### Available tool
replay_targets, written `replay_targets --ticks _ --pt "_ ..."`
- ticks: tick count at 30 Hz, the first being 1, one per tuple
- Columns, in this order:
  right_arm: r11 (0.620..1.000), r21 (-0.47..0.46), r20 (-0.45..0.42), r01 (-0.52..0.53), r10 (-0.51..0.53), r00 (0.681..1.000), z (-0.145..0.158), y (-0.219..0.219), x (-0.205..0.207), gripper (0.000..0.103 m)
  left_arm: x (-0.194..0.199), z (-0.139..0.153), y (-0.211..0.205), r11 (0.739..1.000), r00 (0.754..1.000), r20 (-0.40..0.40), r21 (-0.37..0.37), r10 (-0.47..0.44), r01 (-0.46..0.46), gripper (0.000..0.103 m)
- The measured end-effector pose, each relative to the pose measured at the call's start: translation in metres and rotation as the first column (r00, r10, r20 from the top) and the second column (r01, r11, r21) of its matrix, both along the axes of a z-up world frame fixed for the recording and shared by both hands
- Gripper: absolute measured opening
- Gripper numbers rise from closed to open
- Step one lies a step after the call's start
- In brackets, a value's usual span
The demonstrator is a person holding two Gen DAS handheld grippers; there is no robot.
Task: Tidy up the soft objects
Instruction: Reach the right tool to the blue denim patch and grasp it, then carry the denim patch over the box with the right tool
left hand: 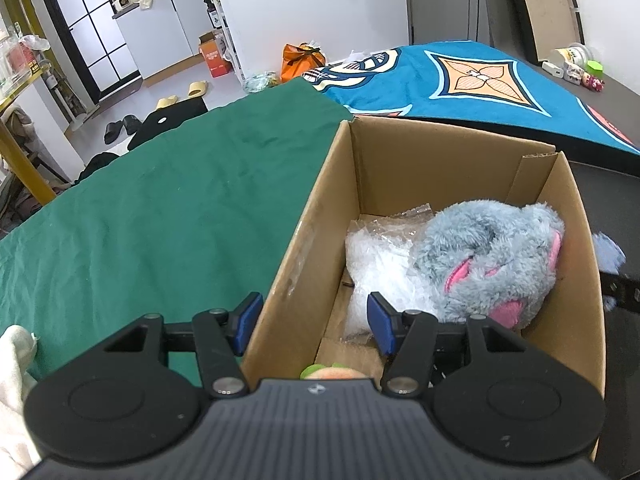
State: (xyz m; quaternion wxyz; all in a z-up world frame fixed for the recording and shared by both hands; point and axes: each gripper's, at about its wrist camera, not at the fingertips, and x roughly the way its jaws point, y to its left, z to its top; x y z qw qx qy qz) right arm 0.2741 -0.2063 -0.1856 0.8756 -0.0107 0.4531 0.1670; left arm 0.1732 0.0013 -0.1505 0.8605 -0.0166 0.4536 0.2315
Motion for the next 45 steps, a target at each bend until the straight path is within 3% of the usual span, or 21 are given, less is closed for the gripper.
replay_targets --ticks 9,18,34,45 --pt "0.999 0.025 -0.016 0.038 -0.038 0.999 0.003 -0.028 -0.025 0.026 -0.006 0.005 -0.001 1.000 1.000 0.012 -0.011 -0.003 0.004 0.056" --pt "0.998 0.039 0.041 0.038 -0.040 0.998 0.025 -0.035 -0.035 0.025 -0.011 0.009 0.002 1.000 1.000 0.025 -0.024 -0.003 0.003 0.056" --pt "0.994 0.107 0.133 0.033 -0.047 0.990 0.078 -0.016 -0.042 0.025 -0.025 0.019 0.018 0.997 0.997 0.076 -0.074 0.014 -0.008 0.056" --pt "0.993 0.116 0.173 0.017 -0.037 0.984 0.097 0.004 -0.049 0.026 -0.033 0.020 0.031 0.992 0.995 0.102 -0.122 0.020 -0.008 0.056"
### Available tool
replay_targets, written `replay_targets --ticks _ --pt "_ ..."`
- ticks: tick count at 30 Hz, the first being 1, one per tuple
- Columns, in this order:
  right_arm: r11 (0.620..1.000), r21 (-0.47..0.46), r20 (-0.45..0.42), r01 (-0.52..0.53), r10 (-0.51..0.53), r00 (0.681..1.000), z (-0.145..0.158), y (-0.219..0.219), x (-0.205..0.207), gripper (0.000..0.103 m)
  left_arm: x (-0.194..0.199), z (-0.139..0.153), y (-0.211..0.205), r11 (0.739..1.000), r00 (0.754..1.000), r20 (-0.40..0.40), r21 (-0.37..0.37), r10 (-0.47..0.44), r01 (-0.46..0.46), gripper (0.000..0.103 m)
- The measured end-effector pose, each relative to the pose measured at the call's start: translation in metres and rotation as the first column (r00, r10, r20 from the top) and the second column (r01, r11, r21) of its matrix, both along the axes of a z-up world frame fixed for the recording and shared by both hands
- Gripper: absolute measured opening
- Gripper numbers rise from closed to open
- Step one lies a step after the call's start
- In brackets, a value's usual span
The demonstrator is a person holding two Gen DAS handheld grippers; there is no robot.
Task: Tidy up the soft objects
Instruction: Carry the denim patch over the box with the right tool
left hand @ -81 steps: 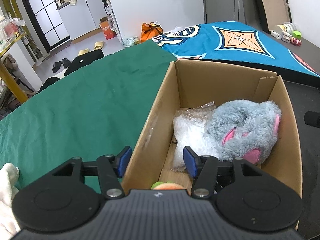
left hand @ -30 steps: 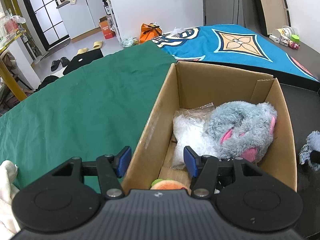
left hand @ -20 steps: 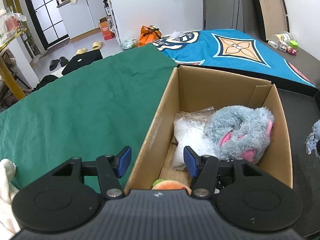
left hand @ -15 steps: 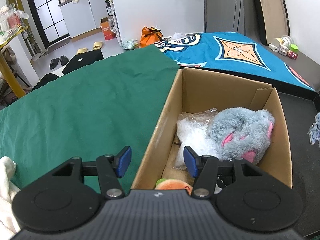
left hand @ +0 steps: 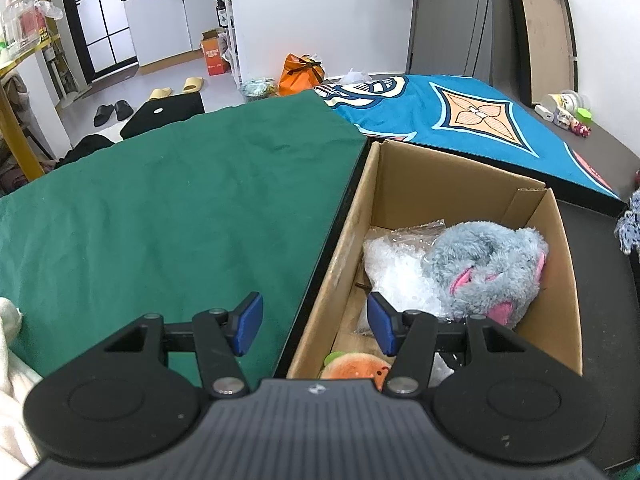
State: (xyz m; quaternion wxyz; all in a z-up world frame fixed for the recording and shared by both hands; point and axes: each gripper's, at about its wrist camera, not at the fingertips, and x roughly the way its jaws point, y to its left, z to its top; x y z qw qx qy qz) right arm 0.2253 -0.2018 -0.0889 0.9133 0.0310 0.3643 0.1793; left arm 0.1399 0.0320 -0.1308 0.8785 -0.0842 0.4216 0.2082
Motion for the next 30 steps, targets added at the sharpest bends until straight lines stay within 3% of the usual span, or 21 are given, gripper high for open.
replay_targets --ticks 14,21,23,30 --pt "0.995 0.072 0.001 -0.065 0.065 0.998 0.012 0.036 -0.010 0.026 -0.013 -0.002 0.012 0.998 1.000 0.023 -0.059 -0.011 0.012 0.055" --pt "0.993 0.054 0.000 -0.105 0.105 0.994 0.010 0.062 -0.012 0.026 -0.013 -0.008 0.022 0.994 0.999 0.031 -0.106 -0.014 0.017 0.052" --pt "0.992 0.049 -0.001 -0.112 0.113 0.994 0.008 0.069 -0.011 0.027 -0.013 -0.010 0.023 0.993 0.999 0.034 -0.117 -0.017 0.021 0.049" --pt "0.990 0.043 -0.005 -0.132 0.133 0.991 0.005 0.088 -0.007 0.027 -0.014 -0.016 0.030 0.986 0.999 0.038 -0.164 -0.026 0.032 0.024"
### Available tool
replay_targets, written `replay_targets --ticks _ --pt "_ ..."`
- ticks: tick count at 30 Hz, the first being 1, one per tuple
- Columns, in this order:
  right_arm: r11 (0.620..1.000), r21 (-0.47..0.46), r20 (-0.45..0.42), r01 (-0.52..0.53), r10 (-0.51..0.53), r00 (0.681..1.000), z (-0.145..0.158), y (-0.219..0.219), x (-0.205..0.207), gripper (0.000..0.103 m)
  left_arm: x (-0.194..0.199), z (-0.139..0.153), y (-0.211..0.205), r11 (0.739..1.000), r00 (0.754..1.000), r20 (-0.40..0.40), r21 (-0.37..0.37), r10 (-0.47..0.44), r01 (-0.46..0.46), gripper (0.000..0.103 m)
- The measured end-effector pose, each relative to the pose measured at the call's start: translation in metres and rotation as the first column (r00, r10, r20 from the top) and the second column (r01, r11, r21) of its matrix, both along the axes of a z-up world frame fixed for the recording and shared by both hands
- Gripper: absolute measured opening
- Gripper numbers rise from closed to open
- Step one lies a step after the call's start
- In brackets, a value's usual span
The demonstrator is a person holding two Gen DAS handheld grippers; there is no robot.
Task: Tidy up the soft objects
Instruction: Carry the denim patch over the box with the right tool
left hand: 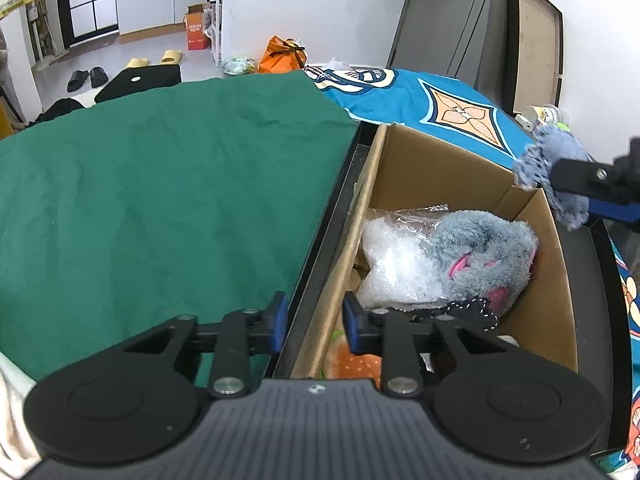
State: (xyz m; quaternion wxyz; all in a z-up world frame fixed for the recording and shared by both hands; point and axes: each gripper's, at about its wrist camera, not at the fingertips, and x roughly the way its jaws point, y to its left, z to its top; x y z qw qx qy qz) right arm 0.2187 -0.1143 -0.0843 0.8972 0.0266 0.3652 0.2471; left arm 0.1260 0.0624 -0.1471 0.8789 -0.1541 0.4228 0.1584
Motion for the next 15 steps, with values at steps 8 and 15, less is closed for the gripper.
replay_targets --ticks 8,15 --pt "0.998 0.058 0.016 -0.038 0.037 0.999 0.005 0.022 0.009 0.047 0.000 0.001 -0.002 1.000 1.000 0.009 -0.013 -0.016 0.016 0.016" --pt "0.998 0.061 -0.002 -0.018 0.018 1.000 0.006 0.012 0.008 0.050 -0.001 0.004 -0.006 1.000 1.000 0.010 -0.001 -0.012 0.012 0.016"
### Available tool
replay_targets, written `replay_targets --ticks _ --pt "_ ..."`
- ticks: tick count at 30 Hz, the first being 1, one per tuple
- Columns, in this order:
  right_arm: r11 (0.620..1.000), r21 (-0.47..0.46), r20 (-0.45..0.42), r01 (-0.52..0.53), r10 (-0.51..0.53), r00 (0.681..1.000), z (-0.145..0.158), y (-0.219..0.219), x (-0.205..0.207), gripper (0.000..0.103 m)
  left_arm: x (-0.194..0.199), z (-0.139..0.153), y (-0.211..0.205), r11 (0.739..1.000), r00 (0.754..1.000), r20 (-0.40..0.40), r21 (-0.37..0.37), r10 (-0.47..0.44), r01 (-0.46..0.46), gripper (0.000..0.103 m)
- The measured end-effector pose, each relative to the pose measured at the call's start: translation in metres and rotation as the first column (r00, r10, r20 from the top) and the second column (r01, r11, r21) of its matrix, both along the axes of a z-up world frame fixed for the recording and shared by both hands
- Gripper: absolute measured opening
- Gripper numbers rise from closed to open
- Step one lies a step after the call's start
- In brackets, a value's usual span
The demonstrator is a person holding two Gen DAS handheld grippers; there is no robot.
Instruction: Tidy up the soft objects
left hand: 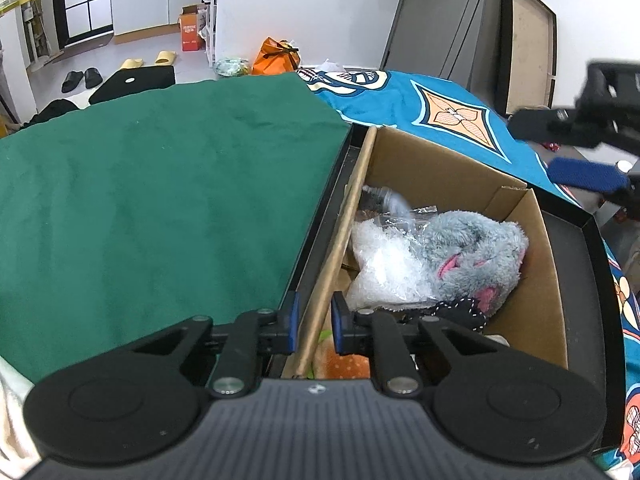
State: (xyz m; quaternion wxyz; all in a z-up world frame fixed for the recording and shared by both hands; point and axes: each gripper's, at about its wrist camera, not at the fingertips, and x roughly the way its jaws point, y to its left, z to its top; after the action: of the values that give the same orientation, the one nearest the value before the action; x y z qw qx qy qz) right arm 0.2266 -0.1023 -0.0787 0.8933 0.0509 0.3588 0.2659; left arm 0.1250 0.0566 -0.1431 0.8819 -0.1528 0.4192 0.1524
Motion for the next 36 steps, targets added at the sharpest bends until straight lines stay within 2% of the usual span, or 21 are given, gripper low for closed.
replay_targets --ticks 7,13,21,26,31,36 --pt "0.999 -0.016 -0.027 0.036 -0.037 0.999 -0.004 -0.018 -0.007 0.050 -0.003 0.004 -0.005 1.000 1.000 0.009 0.018 -0.004 0.004 0.016" --pt "0.996 -0.032 -0.043 0.079 -0.080 0.996 -0.005 -0.038 -0.014 0.057 0.001 0.004 -0.003 1.000 1.000 -0.005 0.012 -0.005 0.005 0.014" --pt "0.991 -0.045 -0.016 0.128 -0.129 0.991 0.009 -0.074 -0.020 0.058 0.003 0.005 -0.005 0.999 1.000 -0.010 0.027 -0.017 0.017 0.014" --pt "0.988 -0.047 -0.014 0.150 -0.151 0.988 0.017 -0.096 -0.022 0.061 0.006 0.009 -0.007 0.999 0.999 -0.047 0.048 -0.023 0.025 0.014" --pt "0.985 -0.048 -0.025 0.163 -0.165 0.986 0.023 -0.115 -0.027 0.066 0.004 0.029 -0.015 0.993 0.994 -0.071 0.080 -0.078 0.084 0.019" --pt "0.983 -0.038 -0.019 0.180 -0.181 0.983 0.031 -0.132 -0.033 0.073 0.002 0.048 -0.022 0.989 0.990 -0.069 0.074 -0.119 0.124 0.027"
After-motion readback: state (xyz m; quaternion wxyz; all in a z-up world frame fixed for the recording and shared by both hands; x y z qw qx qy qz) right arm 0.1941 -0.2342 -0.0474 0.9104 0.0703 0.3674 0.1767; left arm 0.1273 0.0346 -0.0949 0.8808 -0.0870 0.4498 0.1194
